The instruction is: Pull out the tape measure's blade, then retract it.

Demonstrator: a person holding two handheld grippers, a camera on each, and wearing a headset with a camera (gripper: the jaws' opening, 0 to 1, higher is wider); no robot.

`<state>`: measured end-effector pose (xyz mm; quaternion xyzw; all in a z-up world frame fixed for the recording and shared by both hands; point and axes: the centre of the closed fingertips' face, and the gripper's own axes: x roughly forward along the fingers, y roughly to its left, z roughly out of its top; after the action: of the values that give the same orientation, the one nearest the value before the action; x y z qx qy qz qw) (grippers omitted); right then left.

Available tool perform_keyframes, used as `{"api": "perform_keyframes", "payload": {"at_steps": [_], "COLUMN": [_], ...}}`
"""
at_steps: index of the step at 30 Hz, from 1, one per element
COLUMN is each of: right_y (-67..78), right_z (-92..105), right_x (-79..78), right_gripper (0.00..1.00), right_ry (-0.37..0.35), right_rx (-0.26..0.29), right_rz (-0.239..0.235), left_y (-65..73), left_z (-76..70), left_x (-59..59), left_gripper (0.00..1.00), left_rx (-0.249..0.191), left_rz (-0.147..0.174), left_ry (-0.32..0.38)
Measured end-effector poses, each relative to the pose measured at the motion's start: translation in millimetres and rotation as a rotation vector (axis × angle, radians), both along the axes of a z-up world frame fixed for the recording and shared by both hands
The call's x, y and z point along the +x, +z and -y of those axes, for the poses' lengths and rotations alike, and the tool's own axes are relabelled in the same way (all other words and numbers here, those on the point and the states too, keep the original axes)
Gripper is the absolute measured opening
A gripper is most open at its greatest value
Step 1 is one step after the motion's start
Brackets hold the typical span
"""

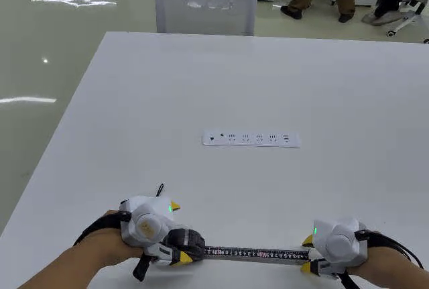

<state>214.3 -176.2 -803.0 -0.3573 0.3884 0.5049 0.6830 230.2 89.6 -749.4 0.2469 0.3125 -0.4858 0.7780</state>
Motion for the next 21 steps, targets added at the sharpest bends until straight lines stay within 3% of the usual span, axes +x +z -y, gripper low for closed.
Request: {"api": "perform_keyframes", "payload": {"at_steps": [2, 3, 4, 5, 7, 9, 10, 13, 15, 18, 21], "right_y": [3.4, 4.2, 4.0, 5.7, 9.5, 14.0, 16.7, 16.1, 18.5, 25.5, 27.2], "right_z": [-1.5, 0.0, 1.2, 1.1, 1.6, 2.8, 6.6, 16.6, 23.5, 35.4, 46.8], "right_x": [-1.4, -0.1, -0.2, -1.0, -4.1, -8.1, -9.3, -18.4, -27.9, -37.2, -48.6], "right_gripper": [0.38, 0.45, 0.50, 0.55, 0.63, 0.73, 0.75, 0.75, 0.76, 0.81, 0.85], "right_ry": [-0.050, -0.058, -0.077, -0.117, -0.169, -0.203, -0.235, -0.272, -0.305, -0.389, -0.419], "right_rx": [0.059, 0.063, 0.070, 0.099, 0.146, 0.176, 0.187, 0.229, 0.230, 0.272, 0.286], "right_rz": [-0.013, -0.002, -0.005, -0.010, -0.009, -0.002, 0.009, 0.024, 0.057, 0.068, 0.074], "left_y": [3.8, 5.3, 6.9, 11.6, 17.6, 17.5, 17.5, 22.1, 26.4, 22.5, 26.9], "left_z": [-10.9, -15.3, -17.7, -17.5, -30.6, -43.2, -52.6, -67.9, -79.1, -96.8, -110.4], "left_x": [-1.4, -3.5, -8.8, -18.9, -19.1, -24.9, -26.7, -37.9, -44.0, -57.4, -66.3], "left_gripper": [0.80, 0.83, 0.89, 0.93, 0.99, 0.99, 0.99, 0.99, 0.99, 0.99, 0.99], "left_rx": [-0.039, -0.058, -0.083, -0.138, -0.161, -0.164, -0.163, -0.238, -0.272, -0.268, -0.276], "left_rz": [-0.001, -0.006, -0.022, -0.044, 0.015, 0.021, 0.041, 0.032, 0.054, 0.045, 0.078], "left_ry": [0.053, 0.068, 0.072, 0.070, 0.117, 0.153, 0.182, 0.263, 0.310, 0.363, 0.417]}}
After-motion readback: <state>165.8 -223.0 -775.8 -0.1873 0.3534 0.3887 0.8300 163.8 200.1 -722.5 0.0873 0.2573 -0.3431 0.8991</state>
